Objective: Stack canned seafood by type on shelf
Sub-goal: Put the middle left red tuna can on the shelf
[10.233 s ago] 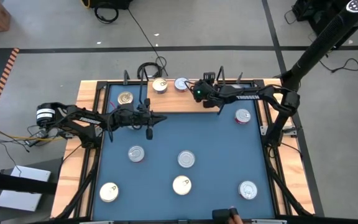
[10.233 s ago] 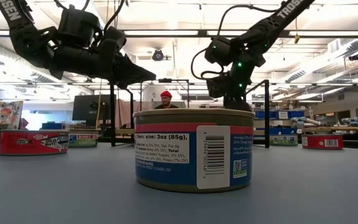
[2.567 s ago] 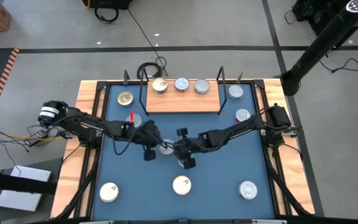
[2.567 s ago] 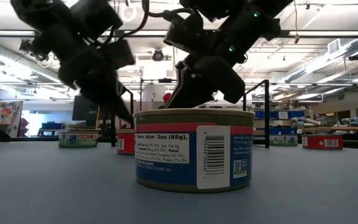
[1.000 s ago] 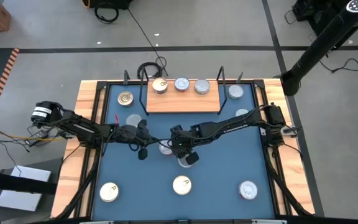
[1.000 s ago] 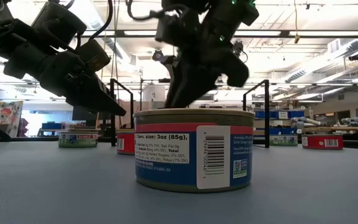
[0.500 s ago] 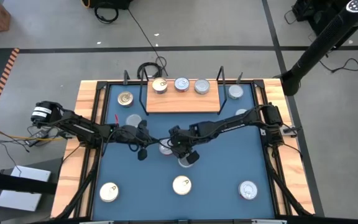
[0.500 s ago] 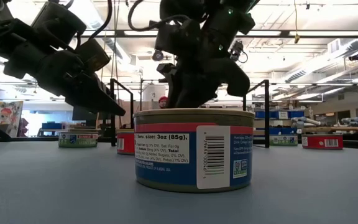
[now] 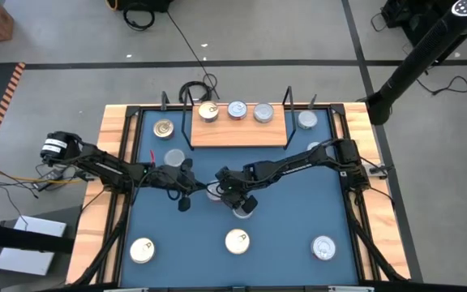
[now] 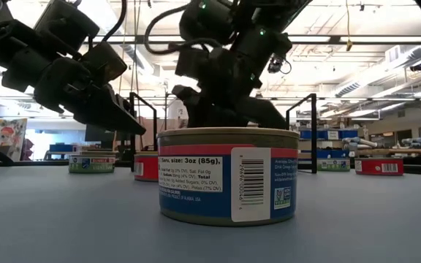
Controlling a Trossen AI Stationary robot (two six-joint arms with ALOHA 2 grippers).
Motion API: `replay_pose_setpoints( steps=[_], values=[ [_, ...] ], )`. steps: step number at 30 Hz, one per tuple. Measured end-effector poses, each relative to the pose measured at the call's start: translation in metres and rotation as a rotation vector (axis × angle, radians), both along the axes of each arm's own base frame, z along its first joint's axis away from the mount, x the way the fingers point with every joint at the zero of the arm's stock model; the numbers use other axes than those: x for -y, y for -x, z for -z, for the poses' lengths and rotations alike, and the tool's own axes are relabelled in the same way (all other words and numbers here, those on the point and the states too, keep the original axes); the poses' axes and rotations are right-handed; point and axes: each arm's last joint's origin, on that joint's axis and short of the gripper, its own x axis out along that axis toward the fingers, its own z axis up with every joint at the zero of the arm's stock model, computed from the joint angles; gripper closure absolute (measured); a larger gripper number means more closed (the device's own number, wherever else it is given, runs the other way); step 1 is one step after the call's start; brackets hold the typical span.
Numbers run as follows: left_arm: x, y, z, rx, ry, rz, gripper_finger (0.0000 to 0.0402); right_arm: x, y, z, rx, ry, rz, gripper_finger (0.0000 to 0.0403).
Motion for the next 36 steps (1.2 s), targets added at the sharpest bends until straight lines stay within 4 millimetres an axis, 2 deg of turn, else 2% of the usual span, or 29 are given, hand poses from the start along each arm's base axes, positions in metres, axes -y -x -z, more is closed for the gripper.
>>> replay_pose_setpoints(
  steps=[10,28,36],
  values=[
    [0.002,0.0,0.0,0.003,-0.008,0.012,0.0401,0.003,0.0,0.002,-0.014,0.003,0.004,0.0304],
    [0.003,-0.003,-0.007,0.076,0.017,0.026,0.04,0.012,-0.002,0.002,0.002,0.069,0.001,0.0393],
    [0.003,-0.005,-0.014,0.159,0.016,0.024,0.04,0.013,0.0,0.0,-0.01,0.059,0.069,0.0399]
  ],
)
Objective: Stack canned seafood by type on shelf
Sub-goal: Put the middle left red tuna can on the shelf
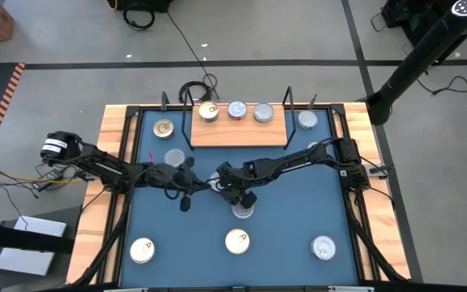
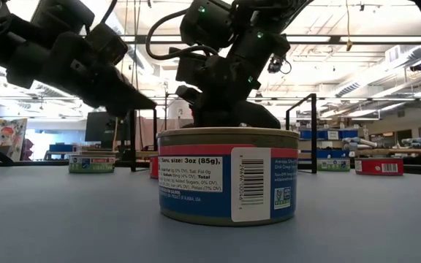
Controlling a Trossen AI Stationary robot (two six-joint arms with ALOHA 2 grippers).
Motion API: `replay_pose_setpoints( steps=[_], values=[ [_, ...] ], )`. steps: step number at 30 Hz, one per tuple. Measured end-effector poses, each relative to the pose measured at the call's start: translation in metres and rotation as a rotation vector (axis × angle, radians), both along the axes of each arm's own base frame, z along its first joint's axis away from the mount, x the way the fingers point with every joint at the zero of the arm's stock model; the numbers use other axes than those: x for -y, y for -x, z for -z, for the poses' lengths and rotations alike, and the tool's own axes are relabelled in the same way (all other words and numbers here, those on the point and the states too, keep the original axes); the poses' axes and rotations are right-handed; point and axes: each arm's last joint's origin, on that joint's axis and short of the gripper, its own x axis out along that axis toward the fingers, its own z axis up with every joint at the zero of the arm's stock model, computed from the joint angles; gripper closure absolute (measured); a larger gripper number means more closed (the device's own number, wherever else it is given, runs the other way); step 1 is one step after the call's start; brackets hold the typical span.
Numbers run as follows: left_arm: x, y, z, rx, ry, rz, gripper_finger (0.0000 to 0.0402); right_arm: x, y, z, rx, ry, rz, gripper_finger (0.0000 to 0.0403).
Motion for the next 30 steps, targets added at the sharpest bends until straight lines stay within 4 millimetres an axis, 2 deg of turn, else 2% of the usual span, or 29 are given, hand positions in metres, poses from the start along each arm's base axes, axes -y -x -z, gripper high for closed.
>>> replay_pose_setpoints(
  steps=[7,20,30],
  values=[
    [0.0,-0.002,-0.01,0.105,-0.013,0.003,0.04,0.002,0.006,-0.014,0.001,-0.052,0.089,0.0401],
    [0.0,-0.003,-0.012,0.128,-0.038,-0.002,0.04,0.02,0.017,-0.053,0.072,-0.23,0.33,0.0402],
    [0.0,-0.003,-0.012,0.13,-0.035,-0.003,0.04,0.027,0.025,-0.075,0.131,-0.17,0.398,0.0403]
  ],
)
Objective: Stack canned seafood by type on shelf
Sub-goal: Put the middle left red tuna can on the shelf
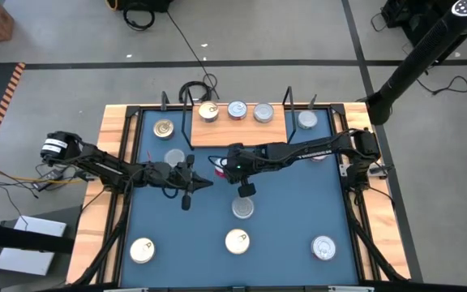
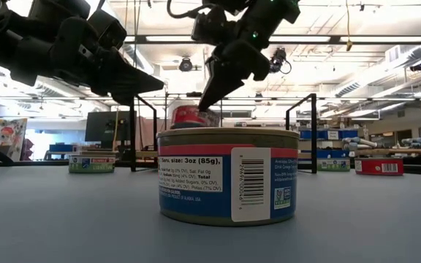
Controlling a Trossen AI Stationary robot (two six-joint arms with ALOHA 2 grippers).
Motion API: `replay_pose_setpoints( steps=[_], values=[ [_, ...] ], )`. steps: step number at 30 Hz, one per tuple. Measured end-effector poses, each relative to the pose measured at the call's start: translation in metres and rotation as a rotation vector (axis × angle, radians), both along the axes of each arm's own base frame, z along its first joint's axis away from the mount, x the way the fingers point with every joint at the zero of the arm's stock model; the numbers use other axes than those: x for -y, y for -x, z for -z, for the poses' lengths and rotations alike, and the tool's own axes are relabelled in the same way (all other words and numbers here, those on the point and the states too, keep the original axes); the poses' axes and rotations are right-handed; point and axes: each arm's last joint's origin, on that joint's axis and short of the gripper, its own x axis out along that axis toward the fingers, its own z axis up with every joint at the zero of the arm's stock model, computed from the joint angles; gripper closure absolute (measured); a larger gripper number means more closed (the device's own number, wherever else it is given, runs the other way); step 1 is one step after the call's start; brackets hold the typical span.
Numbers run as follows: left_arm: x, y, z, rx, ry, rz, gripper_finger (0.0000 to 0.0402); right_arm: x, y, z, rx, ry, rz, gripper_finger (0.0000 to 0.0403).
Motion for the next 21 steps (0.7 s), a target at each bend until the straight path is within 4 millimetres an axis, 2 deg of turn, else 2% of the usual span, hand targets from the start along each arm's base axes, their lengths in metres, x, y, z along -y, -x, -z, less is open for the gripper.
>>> replay_pose_setpoints(
  steps=[9,21],
  values=[
    [0.0,0.0,0.0,0.0,-0.001,0.0,0.04,0.022,0.006,-0.014,0.022,0.14,0.126,0.0403],
    [0.0,0.0,0.0,0.0,-0.002,0.0,0.04,0.078,0.012,-0.012,0.002,0.162,0.218,0.0403]
  ],
)
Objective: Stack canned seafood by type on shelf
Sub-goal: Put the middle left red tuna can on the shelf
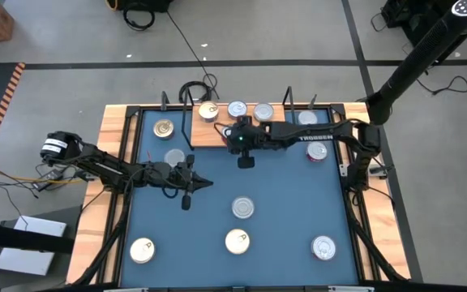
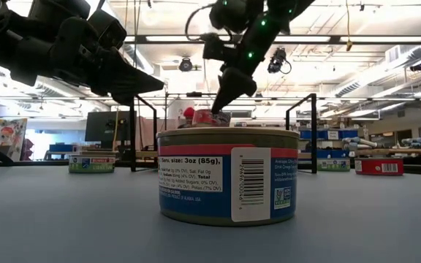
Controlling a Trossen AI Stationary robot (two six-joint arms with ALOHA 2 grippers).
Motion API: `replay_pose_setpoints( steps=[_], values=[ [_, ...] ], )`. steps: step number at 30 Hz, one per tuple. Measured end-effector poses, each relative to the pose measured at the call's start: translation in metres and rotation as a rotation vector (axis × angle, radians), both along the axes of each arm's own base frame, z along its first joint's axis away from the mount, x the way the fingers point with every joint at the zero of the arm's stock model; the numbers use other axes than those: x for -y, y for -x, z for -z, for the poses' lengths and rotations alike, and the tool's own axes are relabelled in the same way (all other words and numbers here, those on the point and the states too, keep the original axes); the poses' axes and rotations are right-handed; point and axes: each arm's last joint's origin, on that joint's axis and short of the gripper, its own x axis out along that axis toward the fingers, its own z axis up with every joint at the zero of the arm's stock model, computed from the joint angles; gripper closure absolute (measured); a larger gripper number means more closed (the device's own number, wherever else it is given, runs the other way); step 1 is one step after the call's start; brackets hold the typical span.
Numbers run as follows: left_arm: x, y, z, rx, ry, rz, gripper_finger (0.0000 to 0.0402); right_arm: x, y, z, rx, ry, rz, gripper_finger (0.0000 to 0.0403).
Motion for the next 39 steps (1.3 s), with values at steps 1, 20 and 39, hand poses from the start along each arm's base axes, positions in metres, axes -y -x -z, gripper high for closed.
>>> replay_pose_setpoints(
  steps=[1,20,39],
  values=[
    [0.0,0.0,0.0,0.0,0.0,0.0,0.04,0.004,0.001,0.001,-0.001,-0.006,0.006,0.0403],
    [0.0,0.0,0.0,0.002,0.002,-0.001,0.04,0.042,0.013,0.026,0.032,-0.041,0.02,0.0403],
    [0.0,0.0,0.0,0.003,0.002,-0.001,0.04,0.051,0.015,0.028,0.075,-0.061,-0.01,0.04]
  ],
)
